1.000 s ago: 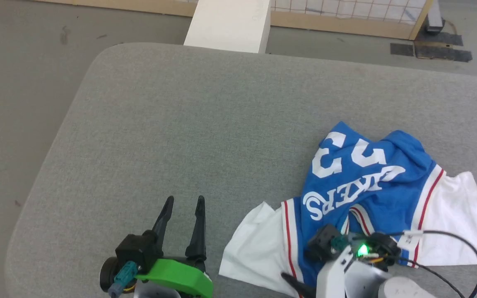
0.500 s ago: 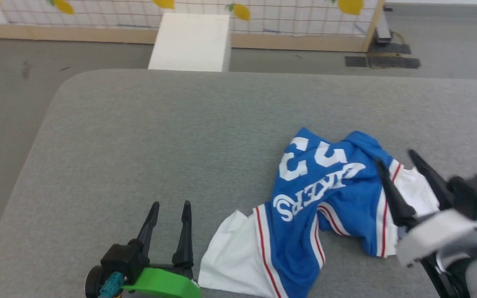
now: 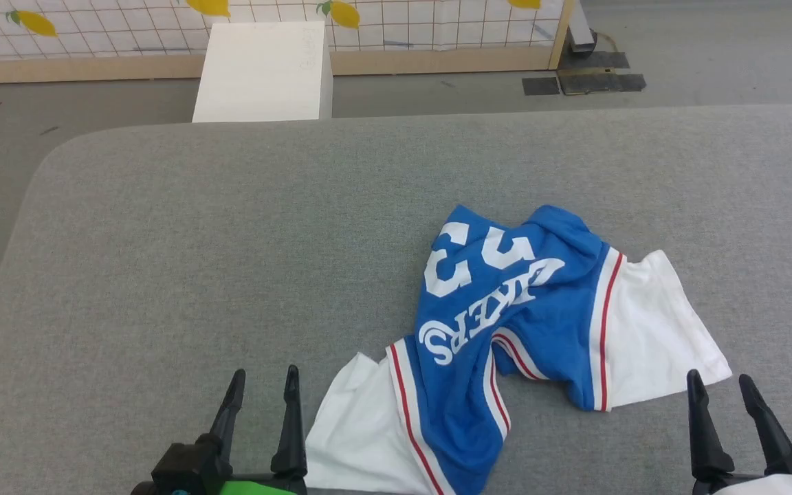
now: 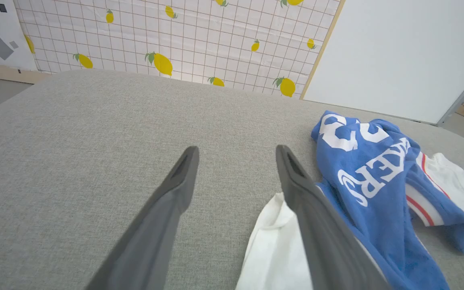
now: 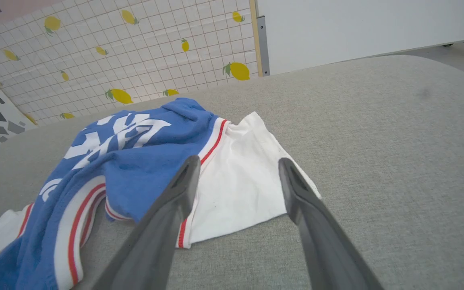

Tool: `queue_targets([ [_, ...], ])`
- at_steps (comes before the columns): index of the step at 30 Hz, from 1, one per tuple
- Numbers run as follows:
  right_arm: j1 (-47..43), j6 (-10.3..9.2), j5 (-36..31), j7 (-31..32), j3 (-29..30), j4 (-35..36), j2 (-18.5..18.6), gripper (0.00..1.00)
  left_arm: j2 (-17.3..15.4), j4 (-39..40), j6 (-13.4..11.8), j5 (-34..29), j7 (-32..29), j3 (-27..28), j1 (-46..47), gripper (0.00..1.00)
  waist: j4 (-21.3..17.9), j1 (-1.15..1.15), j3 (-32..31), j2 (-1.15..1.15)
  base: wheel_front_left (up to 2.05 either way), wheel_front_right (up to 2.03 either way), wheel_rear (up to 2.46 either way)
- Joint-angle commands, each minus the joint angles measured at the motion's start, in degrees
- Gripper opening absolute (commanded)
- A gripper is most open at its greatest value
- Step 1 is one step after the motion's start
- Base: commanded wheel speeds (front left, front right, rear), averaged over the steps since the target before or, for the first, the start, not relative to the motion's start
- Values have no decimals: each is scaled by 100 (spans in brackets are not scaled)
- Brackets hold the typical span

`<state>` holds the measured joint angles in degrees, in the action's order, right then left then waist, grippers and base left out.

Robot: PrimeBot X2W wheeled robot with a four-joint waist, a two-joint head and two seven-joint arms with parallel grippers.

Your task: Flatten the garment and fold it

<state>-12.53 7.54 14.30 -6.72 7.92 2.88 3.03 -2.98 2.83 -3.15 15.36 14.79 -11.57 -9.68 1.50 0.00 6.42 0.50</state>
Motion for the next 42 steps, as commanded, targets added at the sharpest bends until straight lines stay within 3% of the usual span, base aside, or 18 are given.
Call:
queue_targets([
  [1, -25, -5, 42, -83, -20, -33, -12, 100, 11, 16, -43, -35, 21, 26, -83, 100, -6, 0, -1, -50, 0, 0, 0],
  [7, 139, -5, -6, -141, 20, -45, -14, 100, -82, -247, 45, -265, -8, -11, 174, 100, 38, 0, 2, -50, 0, 0, 0],
  [10, 180, -5, -21, -128, 18, -14, -14, 100, -188, -311, 87, -320, -298, -54, 441, 100, 74, 0, 53, -50, 0, 0, 0],
  [19, 291, -5, 57, -104, -150, -29, -14, 100, -606, -686, 621, -220, -2377, -505, 1131, 100, 76, 0, 300, -50, 0, 0, 0],
  [28, 401, -5, 135, -125, -180, -129, -15, 100, -774, -669, 819, -19, -3385, -772, 1327, 100, -38, 0, 519, -50, 0, 0, 0],
  [37, 540, -5, 192, -166, -252, -246, -15, 100, -792, -1166, 948, 407, -4887, -1242, 1342, 100, -183, 0, 713, -50, 0, 0, 0],
  [38, 550, -5, 193, -167, -252, -255, -15, 100, -804, -1229, 968, 441, -4996, -1321, 1359, 70, -196, 0, 722, -50, 0, 0, 0],
  [39, 564, -5, 194, -169, -256, -270, -15, 100, -831, -1301, 989, 456, -5059, -1420, 1395, 15, -212, 0, 727, -50, 0, 0, 0],
  [40, 575, -5, 194, -171, -260, -283, -15, 100, -844, -1364, 1001, 467, -5064, -1476, 1422, 0, -225, 0, 728, -50, 0, 0, 0],
  [42, 597, -5, 199, -178, -267, -316, -15, 100, -875, -1472, 1016, 436, -4938, -1568, 1498, 0, -254, 0, 718, -50, 0, 0, 0],
])
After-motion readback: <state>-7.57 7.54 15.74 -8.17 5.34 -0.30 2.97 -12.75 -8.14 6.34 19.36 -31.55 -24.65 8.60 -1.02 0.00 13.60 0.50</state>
